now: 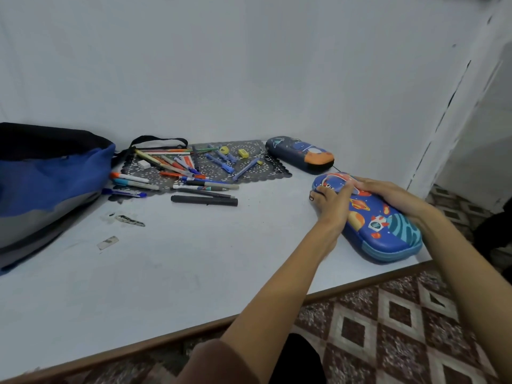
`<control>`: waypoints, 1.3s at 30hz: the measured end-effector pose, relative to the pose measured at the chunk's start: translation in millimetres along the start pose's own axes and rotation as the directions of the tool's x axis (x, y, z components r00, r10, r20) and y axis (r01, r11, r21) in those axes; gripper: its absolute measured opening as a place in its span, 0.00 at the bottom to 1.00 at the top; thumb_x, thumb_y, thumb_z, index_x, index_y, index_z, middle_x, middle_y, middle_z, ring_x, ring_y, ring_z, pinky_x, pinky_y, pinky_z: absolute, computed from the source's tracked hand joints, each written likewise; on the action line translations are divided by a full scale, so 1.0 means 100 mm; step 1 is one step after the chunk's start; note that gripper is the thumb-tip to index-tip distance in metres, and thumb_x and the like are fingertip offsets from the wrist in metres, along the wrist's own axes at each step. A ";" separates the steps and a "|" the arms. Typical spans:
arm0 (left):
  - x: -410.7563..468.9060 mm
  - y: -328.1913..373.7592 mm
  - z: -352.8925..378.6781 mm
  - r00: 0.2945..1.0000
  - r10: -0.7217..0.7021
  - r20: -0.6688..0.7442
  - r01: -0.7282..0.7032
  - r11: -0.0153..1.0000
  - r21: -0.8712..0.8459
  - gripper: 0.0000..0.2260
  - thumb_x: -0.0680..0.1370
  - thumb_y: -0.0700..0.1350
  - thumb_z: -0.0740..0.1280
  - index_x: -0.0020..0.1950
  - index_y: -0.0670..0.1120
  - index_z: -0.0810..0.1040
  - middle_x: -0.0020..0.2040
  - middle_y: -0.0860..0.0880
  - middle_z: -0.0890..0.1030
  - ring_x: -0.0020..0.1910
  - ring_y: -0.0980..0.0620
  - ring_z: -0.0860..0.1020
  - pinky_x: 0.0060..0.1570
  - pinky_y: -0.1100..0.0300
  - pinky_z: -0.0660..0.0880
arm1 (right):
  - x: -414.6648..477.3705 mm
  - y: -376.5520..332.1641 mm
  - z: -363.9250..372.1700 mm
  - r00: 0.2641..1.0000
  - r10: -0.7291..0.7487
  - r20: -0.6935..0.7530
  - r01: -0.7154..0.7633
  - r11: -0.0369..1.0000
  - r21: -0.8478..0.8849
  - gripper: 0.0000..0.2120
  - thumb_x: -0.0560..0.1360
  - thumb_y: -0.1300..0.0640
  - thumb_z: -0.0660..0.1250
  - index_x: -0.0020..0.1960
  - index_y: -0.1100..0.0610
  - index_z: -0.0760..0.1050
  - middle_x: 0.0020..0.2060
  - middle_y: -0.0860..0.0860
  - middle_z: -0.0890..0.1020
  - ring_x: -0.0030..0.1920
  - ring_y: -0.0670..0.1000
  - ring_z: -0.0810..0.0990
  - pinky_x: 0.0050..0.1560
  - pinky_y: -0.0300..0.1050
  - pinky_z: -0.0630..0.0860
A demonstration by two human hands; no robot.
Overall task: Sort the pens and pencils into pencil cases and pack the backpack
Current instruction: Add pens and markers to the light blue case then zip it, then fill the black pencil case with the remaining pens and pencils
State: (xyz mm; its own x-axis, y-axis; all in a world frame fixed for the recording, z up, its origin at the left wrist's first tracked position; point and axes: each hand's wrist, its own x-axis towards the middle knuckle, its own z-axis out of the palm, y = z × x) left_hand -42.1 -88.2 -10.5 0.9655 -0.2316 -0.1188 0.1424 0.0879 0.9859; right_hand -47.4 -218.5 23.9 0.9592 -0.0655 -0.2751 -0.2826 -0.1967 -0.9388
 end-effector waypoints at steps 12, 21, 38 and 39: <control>0.03 -0.07 -0.09 0.997 -0.015 0.078 0.013 0.999 0.031 0.47 0.70 0.66 0.64 0.80 0.48 0.45 0.79 0.44 0.55 0.72 0.44 0.67 0.69 0.47 0.68 | 0.09 0.04 -0.05 0.999 -0.026 -0.031 0.021 0.989 -0.144 0.16 0.77 0.45 0.64 0.62 0.48 0.74 0.45 0.58 0.85 0.33 0.52 0.84 0.30 0.42 0.80; -0.12 0.04 -0.80 0.994 0.007 0.108 -0.015 0.997 0.078 0.31 0.82 0.61 0.53 0.80 0.52 0.44 0.80 0.52 0.49 0.78 0.51 0.51 0.77 0.49 0.52 | 0.25 -0.23 0.05 0.995 -0.079 -0.056 0.051 0.919 -0.391 0.18 0.77 0.56 0.64 0.67 0.52 0.71 0.60 0.52 0.78 0.56 0.55 0.79 0.55 0.47 0.76; 0.13 0.68 -2.13 0.980 0.076 -0.182 -0.051 0.989 0.140 0.24 0.84 0.56 0.52 0.76 0.45 0.62 0.73 0.47 0.66 0.72 0.47 0.65 0.65 0.52 0.65 | 0.87 -0.88 1.09 0.950 -0.311 0.039 0.297 0.853 -0.429 0.23 0.76 0.56 0.67 0.70 0.52 0.70 0.71 0.51 0.68 0.69 0.55 0.67 0.64 0.44 0.63; 0.20 0.71 -2.10 0.980 0.068 -0.187 -0.043 0.990 0.138 0.24 0.84 0.55 0.53 0.77 0.45 0.61 0.74 0.46 0.66 0.72 0.47 0.65 0.64 0.52 0.66 | 0.91 -0.90 1.08 0.949 -0.313 0.028 0.295 0.855 -0.428 0.23 0.76 0.57 0.67 0.70 0.53 0.70 0.71 0.52 0.68 0.69 0.55 0.67 0.64 0.44 0.64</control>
State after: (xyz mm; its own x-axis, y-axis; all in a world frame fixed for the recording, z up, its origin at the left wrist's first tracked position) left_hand 32.8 117.1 32.9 0.9967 -0.0396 -0.0711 0.0696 -0.0366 0.9969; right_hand 66.2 -100.8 60.4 0.9993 0.0269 0.0273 0.0381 -0.6057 -0.7948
